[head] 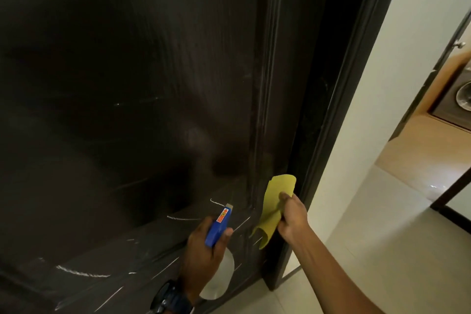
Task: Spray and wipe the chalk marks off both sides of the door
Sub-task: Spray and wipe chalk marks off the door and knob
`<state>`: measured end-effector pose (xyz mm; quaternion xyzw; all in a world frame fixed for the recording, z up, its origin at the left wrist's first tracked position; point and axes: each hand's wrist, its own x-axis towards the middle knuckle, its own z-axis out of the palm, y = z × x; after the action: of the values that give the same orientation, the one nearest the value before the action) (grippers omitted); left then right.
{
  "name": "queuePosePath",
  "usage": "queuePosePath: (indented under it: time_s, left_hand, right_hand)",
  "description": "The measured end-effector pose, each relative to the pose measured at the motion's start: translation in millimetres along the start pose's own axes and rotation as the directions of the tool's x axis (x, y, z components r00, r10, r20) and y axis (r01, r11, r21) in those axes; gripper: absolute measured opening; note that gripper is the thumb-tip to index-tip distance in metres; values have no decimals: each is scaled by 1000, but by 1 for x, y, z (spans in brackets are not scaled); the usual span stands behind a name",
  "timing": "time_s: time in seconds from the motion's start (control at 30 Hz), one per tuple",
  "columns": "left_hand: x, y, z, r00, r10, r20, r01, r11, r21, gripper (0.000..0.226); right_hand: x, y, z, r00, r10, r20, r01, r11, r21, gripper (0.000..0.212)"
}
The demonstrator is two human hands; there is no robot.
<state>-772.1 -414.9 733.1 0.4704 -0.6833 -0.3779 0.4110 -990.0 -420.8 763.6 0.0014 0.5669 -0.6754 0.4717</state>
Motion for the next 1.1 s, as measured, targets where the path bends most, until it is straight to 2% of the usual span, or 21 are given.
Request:
queuePosePath:
  time_s: [0.07, 0.13, 0.23, 0.33, 0.43, 0.47, 0.57, 0.73, 0.8, 0.87, 0.93, 0.97, 1.03, 1.1]
  left_hand:
    - [2, -1, 1, 999, -12, -32, 11, 1000, -14, 70]
    - [2, -2, -1, 999, -31, -44, 30, 999, -17, 80]
    - [0, -1, -7, 996, -22, -88, 22, 1000, 0, 77]
    - [-8, -4, -17, 991, 19, -129, -13, 999, 48, 74]
    - [-19, -10, -29, 985, 7, -173, 12, 994, 111, 77]
    - [-23, -8, -34, 983, 2, -183, 21, 992, 123, 75]
    - [-33, -8, -48, 976, -8, -217, 43, 987, 153, 69]
    - [-44, -9, -70, 970, 17, -241, 34, 978, 204, 67]
    - [-45, -9, -79, 969, 22, -246, 28, 980, 195, 64]
    - [-45, -10, -89, 968, 27, -250, 19, 984, 180, 64]
    - [-47, -11, -102, 967, 42, -253, -4, 989, 150, 69]
    - [-48, -13, -109, 967, 51, -249, -17, 990, 137, 71]
    - [-52, -18, -126, 972, 65, -226, -39, 993, 115, 77]
    - [-55, -26, -145, 973, 73, -221, -52, 993, 102, 84]
  right_hand:
    - [15, -4, 5, 999, -43, -14, 44, 999, 12, 21]
    - [32, -6, 5, 982, -162, -97, 161, 987, -16, 29]
    - [53, -4, 11, 911, -359, -202, 318, 925, -210, 34]
    - [48, 20, 44, 899, -427, -95, 375, 866, -332, 48]
    - [26, 75, 80, 818, -568, 94, 543, 707, -454, 70]
    - [17, 91, 88, 804, -580, 130, 563, 673, -480, 73]
    - [-8, 119, 104, 820, -534, 205, 558, 669, -491, 81]
    - [-19, 131, 92, 791, -510, 338, 611, 623, -488, 74]
    - [-12, 120, 84, 805, -488, 339, 593, 679, -433, 63]
    - [-3, 103, 78, 821, -495, 284, 571, 721, -392, 37]
    - [5, 92, 75, 806, -544, 235, 589, 694, -414, 16]
    - [8, 90, 76, 797, -562, 223, 596, 669, -443, 12]
    - [12, 91, 79, 811, -551, 197, 568, 658, -495, 24]
    - [12, 93, 84, 839, -521, 158, 527, 702, -479, 50]
